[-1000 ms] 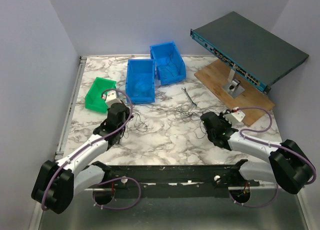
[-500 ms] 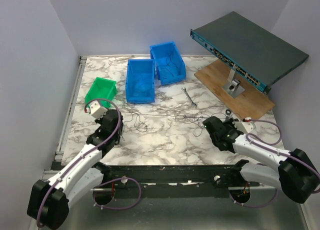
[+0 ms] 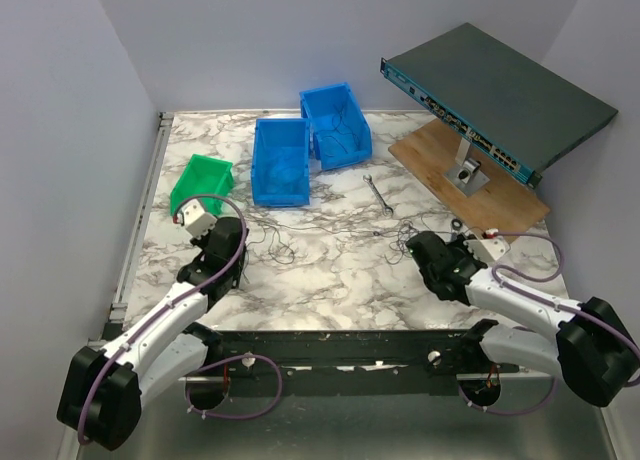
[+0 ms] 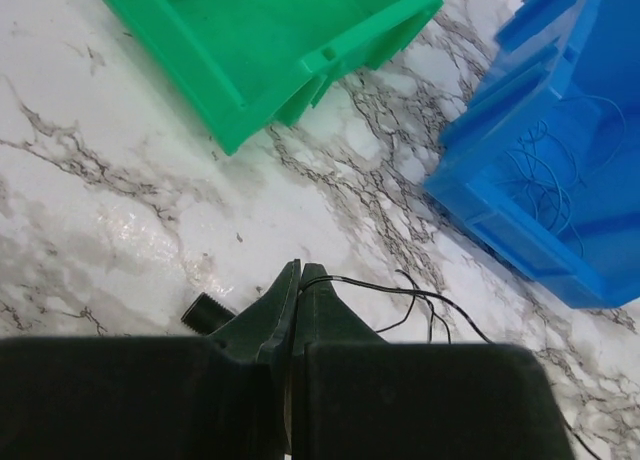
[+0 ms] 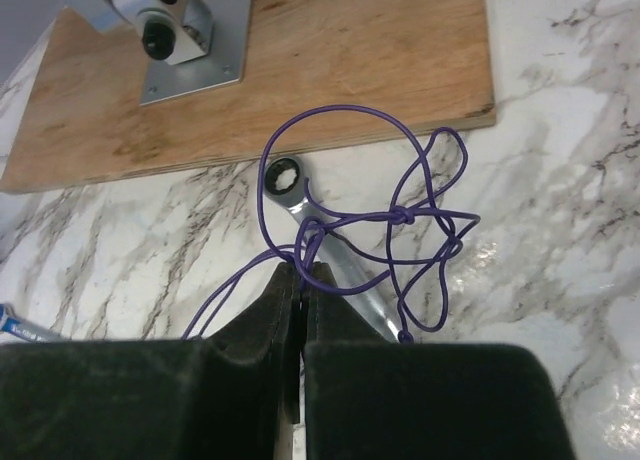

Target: Untangle the cables

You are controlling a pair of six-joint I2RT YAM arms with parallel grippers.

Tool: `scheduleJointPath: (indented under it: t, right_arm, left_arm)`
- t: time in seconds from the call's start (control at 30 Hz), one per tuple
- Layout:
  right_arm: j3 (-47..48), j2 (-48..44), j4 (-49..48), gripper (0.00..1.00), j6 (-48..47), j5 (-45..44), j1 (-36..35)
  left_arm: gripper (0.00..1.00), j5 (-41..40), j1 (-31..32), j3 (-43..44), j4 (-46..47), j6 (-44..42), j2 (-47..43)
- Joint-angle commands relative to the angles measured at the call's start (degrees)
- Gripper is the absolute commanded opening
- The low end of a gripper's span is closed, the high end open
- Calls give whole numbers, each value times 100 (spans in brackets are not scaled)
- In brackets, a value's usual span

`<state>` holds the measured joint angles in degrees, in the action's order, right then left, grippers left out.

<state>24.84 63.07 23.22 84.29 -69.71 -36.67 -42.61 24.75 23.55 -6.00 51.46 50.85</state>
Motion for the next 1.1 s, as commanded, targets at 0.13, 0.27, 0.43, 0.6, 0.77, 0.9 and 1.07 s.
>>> scheduleJointPath:
  t: [0.13, 0.27, 0.43, 0.6, 0.77, 0.9, 1.07]
  right_arm:
    - [-301, -107, -3025, 49, -3846, 1381, 19]
    - [-616, -234, -3934, 84, -4621, 2334, 19]
    - [-780, -288, -4562, 90, -5275, 3283, 22]
    - [-555, 222, -4705, 91, -5650, 4151, 2]
    - [-26, 1184, -4467, 91, -5785, 4552, -81]
    - [445, 1750, -3951, 92, -5456, 4045, -94]
    - [689, 2101, -3787, 90, -5368, 3915, -95]
  left_arm:
    - [26, 1624, 46, 202, 1033, -1647, 87]
    - [68, 2086, 112, 57, 1426, -1991, -54]
    - [83, 2968, 314, 7, 1967, -2587, 29]
    - [91, 3172, 841, 593, 1737, -3111, 805]
    - [92, 3483, 1249, 1261, 1416, -3455, 1733]
    - [92, 4066, 1412, 1541, 1448, -3636, 2217]
    - [93, 4818, 1597, 1837, 1483, -3863, 2671]
